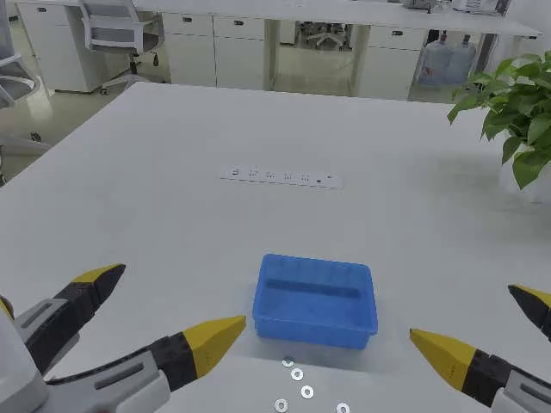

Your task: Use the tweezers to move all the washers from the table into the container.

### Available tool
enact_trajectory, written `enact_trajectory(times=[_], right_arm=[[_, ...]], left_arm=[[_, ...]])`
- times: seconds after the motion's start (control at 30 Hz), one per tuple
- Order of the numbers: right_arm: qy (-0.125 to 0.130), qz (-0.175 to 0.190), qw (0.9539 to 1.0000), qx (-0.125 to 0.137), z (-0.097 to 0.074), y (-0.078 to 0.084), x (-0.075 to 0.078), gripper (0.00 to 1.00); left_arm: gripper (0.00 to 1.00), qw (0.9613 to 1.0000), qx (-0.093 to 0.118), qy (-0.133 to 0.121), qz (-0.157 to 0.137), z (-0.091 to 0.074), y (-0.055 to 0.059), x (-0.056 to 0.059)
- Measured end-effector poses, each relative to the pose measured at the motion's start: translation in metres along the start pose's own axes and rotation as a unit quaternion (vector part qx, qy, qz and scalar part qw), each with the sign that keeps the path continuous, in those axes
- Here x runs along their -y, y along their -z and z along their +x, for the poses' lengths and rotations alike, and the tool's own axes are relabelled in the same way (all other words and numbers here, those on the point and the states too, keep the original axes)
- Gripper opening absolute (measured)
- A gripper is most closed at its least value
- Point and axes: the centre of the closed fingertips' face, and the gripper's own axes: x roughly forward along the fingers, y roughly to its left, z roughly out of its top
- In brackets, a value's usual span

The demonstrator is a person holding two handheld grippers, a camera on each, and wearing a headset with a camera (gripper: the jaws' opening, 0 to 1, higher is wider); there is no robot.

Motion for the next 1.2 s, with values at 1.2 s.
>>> enact_trajectory(times=[1.2], right_arm=[[0.009, -0.007, 0.9998, -0.016, 0.0040, 0.0049, 0.0052, 0.79]], left_arm=[[0.94, 1.0000, -0.007, -0.001, 0.001, 0.0041, 0.0032, -0.0045]])
